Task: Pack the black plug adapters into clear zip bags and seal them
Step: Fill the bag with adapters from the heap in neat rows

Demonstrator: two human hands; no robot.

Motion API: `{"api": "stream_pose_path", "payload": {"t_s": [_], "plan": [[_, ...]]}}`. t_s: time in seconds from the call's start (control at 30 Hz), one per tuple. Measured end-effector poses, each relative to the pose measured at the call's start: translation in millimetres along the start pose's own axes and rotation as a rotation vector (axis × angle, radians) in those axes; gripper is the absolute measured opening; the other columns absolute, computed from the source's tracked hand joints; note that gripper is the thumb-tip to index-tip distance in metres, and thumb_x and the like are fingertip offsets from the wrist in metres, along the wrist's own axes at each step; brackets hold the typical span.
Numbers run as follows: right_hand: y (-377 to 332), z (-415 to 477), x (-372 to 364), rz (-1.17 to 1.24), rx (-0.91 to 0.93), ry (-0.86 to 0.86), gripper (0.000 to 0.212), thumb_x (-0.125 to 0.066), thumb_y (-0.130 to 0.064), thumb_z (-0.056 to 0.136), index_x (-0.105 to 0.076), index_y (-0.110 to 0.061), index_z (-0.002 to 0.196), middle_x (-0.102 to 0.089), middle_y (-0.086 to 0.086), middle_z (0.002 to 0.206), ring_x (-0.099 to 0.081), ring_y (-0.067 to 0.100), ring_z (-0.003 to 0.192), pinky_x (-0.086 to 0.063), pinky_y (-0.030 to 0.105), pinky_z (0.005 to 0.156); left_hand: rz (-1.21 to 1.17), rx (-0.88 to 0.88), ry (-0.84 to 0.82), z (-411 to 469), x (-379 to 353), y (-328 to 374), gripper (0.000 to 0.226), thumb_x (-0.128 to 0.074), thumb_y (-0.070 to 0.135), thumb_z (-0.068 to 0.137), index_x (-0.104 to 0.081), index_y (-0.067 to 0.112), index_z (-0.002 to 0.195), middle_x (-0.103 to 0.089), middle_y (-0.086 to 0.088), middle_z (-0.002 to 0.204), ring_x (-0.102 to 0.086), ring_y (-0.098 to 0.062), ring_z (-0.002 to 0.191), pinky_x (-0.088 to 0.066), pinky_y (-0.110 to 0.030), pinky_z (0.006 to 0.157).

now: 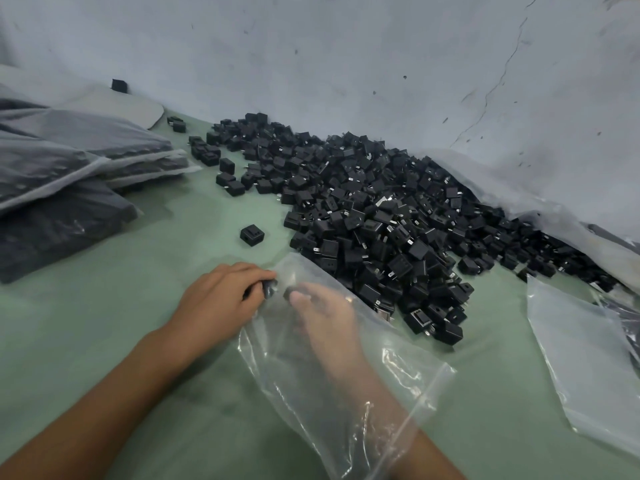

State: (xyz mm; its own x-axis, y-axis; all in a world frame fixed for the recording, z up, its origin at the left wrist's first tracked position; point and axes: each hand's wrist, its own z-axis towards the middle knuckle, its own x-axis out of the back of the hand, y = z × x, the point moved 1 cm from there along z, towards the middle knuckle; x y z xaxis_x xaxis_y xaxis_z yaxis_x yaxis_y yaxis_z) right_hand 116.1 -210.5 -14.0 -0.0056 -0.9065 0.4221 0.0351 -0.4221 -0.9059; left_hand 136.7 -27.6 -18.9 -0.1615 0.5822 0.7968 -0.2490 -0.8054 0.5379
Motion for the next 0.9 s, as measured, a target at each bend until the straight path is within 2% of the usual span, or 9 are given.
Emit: {"api": "stream_pose_path", "payload": {"t_s": [0.13,0.3,0.4,0.5,0.6,0.63,0.73,0.8,0.9], "plan": [[-2,9,-7,-0.138,0.053,0.117,0.023,-0.061,-0.035,0.095,-0.071,-0.027,0.115,-0.071,-0.012,0.103,-0.063,-0.001,0.095,-0.047,0.017,0.088,0.018,-0.005,-0.006,2,0,-1,0.034,-0.046,0.031,0.098,-0.063,0.045,0.124,-0.059,0.024,0.126,-0.053,-0.009,0.111,-0.044,-0.029,0.09],[-8,21,-18,-0.051,-0.052,0.136,0.025,-0.064,-0.036,0.091,-0.071,-0.029,0.114,-0.071,-0.009,0.103,-0.065,0.007,0.097,-0.051,0.03,0.093,0.0,-0.002,0.016,1,-1,-2,0.032,-0.048,0.03,0.097,-0.064,0.044,0.122,-0.061,0.025,0.123,-0.053,-0.008,0.109,-0.043,-0.027,0.091],[-9,25,-20,-0.062,-0.036,0.07,0.022,-0.062,-0.03,0.091,-0.07,-0.031,0.111,-0.07,-0.013,0.102,-0.064,0.003,0.096,-0.049,0.018,0.082,0.008,-0.005,0.022,1,-1,-1,0.032,-0.049,0.03,0.097,-0.064,0.043,0.122,-0.061,0.024,0.123,-0.053,-0.008,0.109,-0.043,-0.027,0.091],[-10,29,-18,-0.085,0.058,0.005,0.023,-0.06,-0.022,0.092,-0.073,-0.031,0.11,-0.072,-0.015,0.105,-0.063,-0.005,0.098,-0.047,0.014,0.086,0.012,-0.006,0.029,0,0,-1,0.032,-0.048,0.03,0.097,-0.061,0.043,0.123,-0.062,0.023,0.12,-0.052,-0.008,0.105,-0.043,-0.027,0.087],[-9,28,-18,-0.09,0.111,-0.041,0.031,-0.054,-0.012,0.096,-0.071,-0.028,0.116,-0.069,-0.019,0.107,-0.057,-0.019,0.095,-0.04,0.0,0.082,-0.049,0.052,-0.012,1,1,0,0.039,-0.047,0.029,0.096,-0.051,0.043,0.132,-0.061,0.018,0.116,-0.052,-0.009,0.105,-0.044,-0.031,0.086],[-7,26,-18,-0.097,0.117,-0.048,0.032,-0.053,-0.012,0.097,-0.07,-0.029,0.117,-0.069,-0.022,0.107,-0.056,-0.02,0.096,-0.039,0.0,0.081,-0.059,0.069,-0.035,1,1,0,0.042,-0.047,0.029,0.096,-0.048,0.041,0.135,-0.06,0.016,0.117,-0.053,-0.011,0.107,-0.044,-0.032,0.087],[0,20,-20,-0.158,0.106,-0.075,0.031,-0.052,-0.022,0.096,-0.062,-0.036,0.121,-0.068,-0.022,0.106,-0.06,-0.008,0.092,-0.048,0.012,0.083,-0.079,0.085,-0.092,2,4,-6,0.046,-0.048,0.029,0.095,-0.046,0.04,0.139,-0.06,0.014,0.127,-0.056,-0.01,0.111,-0.045,-0.031,0.091],[2,19,-22,-0.247,0.087,-0.09,0.032,-0.053,-0.029,0.096,-0.057,-0.035,0.127,-0.067,-0.013,0.107,-0.057,0.003,0.087,-0.049,0.024,0.079,-0.129,0.105,-0.125,4,8,-9,0.048,-0.049,0.027,0.094,-0.046,0.043,0.139,-0.06,0.016,0.129,-0.059,-0.009,0.105,-0.046,-0.031,0.09],[1,16,-24,-0.301,0.127,-0.09,0.037,-0.056,-0.029,0.095,-0.052,-0.031,0.131,-0.067,-0.003,0.11,-0.061,0.016,0.092,-0.049,0.032,0.079,-0.14,0.097,-0.158,6,7,-7,0.052,-0.047,0.025,0.094,-0.042,0.046,0.142,-0.062,0.016,0.124,-0.059,-0.006,0.09,-0.048,-0.033,0.086]]}}
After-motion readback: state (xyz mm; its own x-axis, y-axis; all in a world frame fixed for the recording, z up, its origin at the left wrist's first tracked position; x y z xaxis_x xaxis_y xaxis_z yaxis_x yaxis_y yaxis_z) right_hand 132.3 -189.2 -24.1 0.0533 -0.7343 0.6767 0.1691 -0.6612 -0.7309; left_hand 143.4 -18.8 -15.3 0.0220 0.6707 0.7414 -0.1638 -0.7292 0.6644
